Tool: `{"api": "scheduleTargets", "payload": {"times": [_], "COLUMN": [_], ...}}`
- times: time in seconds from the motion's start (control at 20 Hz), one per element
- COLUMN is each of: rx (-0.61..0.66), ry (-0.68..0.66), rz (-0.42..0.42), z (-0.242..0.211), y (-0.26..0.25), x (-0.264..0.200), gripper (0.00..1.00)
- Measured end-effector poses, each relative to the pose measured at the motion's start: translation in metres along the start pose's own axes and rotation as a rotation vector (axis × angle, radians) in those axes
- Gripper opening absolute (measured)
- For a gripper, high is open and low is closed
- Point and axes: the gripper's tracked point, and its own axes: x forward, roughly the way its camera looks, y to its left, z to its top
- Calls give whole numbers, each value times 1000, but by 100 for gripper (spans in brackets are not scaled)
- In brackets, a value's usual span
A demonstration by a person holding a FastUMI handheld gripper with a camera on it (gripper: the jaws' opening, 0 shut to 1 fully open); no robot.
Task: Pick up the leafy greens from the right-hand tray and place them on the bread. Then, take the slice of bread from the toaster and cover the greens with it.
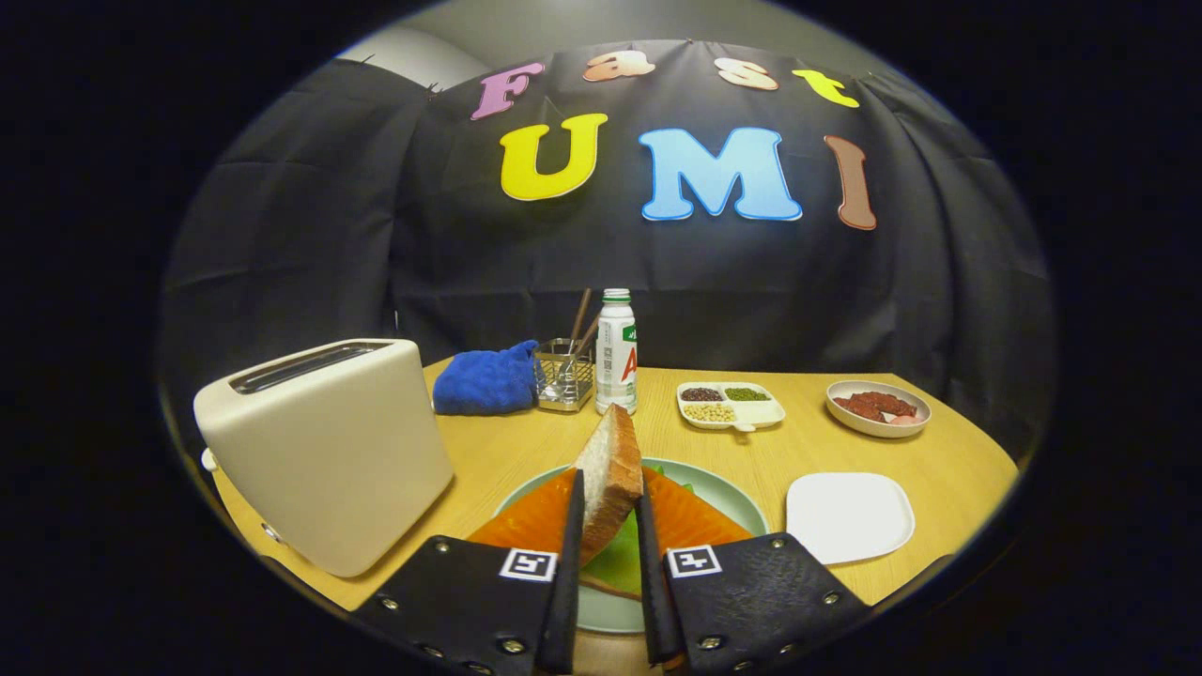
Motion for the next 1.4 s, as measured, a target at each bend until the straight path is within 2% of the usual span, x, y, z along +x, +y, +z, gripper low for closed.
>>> {"api": "scheduleTargets", "payload": {"times": [0.6,0.7,1.05,1.1,1.15,1.2,1.4], "rx": [31,28,47,35,17,7,31], "ry": [4,7,14,12,11,10,5], "rz": [-39,-51,-61,-85,-108,-110,-95], "z": [-8,-9,-12,-12,-11,-10,-10], "y": [-15,-20,-26,-32,-37,-39,-38], "x": [7,7,11,12,11,11,9], "gripper": [31,36,36,36,48,51,51]}}
